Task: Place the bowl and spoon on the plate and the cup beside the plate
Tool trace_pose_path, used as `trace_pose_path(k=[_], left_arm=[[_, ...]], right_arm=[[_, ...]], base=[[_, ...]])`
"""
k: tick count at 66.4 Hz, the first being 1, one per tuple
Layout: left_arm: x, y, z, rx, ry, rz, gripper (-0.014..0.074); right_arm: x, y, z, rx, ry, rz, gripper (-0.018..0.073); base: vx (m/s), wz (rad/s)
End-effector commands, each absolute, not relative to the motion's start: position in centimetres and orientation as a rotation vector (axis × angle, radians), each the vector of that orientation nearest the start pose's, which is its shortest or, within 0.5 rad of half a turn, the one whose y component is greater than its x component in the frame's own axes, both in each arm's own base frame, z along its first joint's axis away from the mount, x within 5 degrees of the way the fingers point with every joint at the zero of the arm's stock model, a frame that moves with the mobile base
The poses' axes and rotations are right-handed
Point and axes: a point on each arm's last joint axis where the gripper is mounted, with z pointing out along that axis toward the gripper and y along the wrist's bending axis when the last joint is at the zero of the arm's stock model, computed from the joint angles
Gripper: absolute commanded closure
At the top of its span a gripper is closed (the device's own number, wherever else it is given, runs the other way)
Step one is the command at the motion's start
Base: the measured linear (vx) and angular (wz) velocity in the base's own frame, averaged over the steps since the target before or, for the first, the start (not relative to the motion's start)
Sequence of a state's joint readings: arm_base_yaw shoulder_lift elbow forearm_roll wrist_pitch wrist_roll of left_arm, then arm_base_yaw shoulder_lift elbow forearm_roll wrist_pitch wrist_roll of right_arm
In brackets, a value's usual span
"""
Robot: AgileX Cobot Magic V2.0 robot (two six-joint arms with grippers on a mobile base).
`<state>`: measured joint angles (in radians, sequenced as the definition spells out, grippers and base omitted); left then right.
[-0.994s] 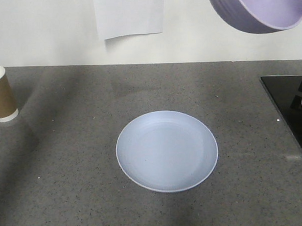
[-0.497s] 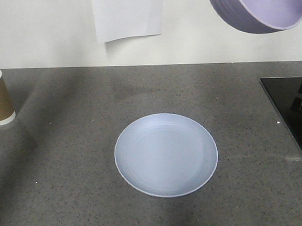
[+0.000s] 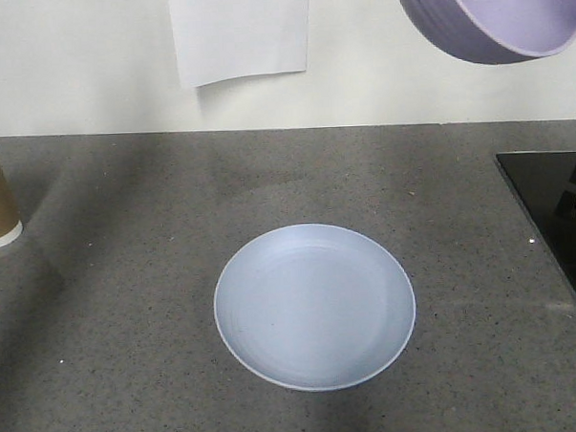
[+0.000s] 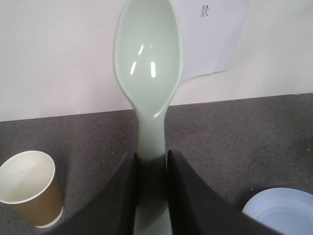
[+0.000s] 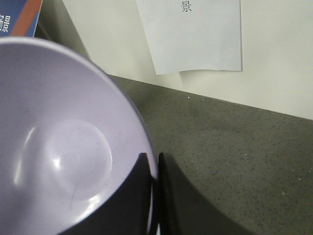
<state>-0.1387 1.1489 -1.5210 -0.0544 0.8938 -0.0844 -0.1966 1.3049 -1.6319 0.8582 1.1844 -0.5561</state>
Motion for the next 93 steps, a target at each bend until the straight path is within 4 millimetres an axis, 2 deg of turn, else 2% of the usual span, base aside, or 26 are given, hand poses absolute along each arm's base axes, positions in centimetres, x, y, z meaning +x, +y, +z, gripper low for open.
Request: trace_pose_path(k=[1,93], left_arm=[[20.7,-3.34,50.66,0.042,1.898,-0.228,0.0602],[20.7,-3.34,50.66,0.042,1.898,-0.228,0.0602]], right_arm=[[23.45,1.89,50.95,-0.371,1.898,0.628,0.0569],[23.45,1.89,50.95,-0.371,1.898,0.628,0.0569]], base=[[0.02,-0.01],[0.01,-0.01]])
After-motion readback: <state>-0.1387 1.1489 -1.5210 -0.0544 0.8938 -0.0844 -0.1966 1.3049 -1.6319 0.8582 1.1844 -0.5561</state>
